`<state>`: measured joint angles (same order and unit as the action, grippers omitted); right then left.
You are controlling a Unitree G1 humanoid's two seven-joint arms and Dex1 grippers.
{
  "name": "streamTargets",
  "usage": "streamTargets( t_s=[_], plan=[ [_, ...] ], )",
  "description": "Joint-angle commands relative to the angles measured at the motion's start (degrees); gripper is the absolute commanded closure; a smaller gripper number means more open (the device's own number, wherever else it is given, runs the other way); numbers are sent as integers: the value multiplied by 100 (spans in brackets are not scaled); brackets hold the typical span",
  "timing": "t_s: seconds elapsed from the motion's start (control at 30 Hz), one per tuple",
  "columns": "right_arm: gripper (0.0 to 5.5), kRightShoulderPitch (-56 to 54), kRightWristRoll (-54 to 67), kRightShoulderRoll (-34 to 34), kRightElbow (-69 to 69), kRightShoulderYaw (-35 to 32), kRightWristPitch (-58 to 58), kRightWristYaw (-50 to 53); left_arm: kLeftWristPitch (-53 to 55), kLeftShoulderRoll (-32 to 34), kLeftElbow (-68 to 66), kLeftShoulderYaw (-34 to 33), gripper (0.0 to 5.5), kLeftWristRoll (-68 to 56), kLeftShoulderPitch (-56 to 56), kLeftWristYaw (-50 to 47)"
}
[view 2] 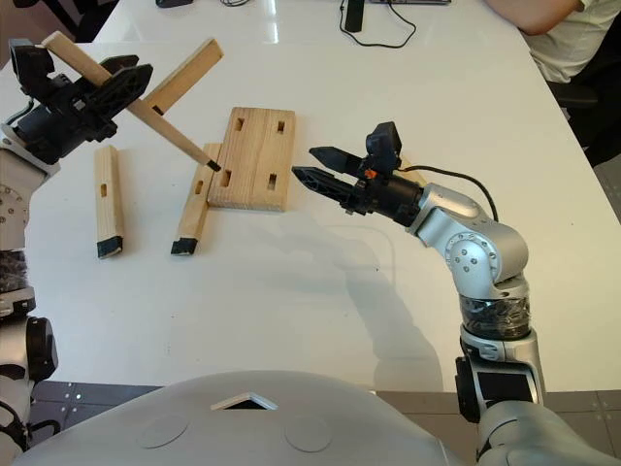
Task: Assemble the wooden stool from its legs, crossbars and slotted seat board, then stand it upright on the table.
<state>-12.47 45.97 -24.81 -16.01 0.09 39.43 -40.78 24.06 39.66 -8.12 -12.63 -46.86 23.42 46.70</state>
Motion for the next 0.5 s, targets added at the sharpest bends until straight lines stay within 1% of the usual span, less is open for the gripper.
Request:
streamTargets(
  t_s=[0.03, 0.2, 0.5],
  plan=[
    [242, -12, -372, 256, 242, 126, -293, 164, -258, -113, -612, -32, 347, 387, 323, 264],
    [242, -197, -629, 558, 468, 245, -504, 223, -339, -413, -627, 193, 347, 750, 312, 371],
    [242, -128, -807, 895, 515, 213, -637, 389, -187, -707, -258, 494, 347, 1031, -361, 583]
  ],
)
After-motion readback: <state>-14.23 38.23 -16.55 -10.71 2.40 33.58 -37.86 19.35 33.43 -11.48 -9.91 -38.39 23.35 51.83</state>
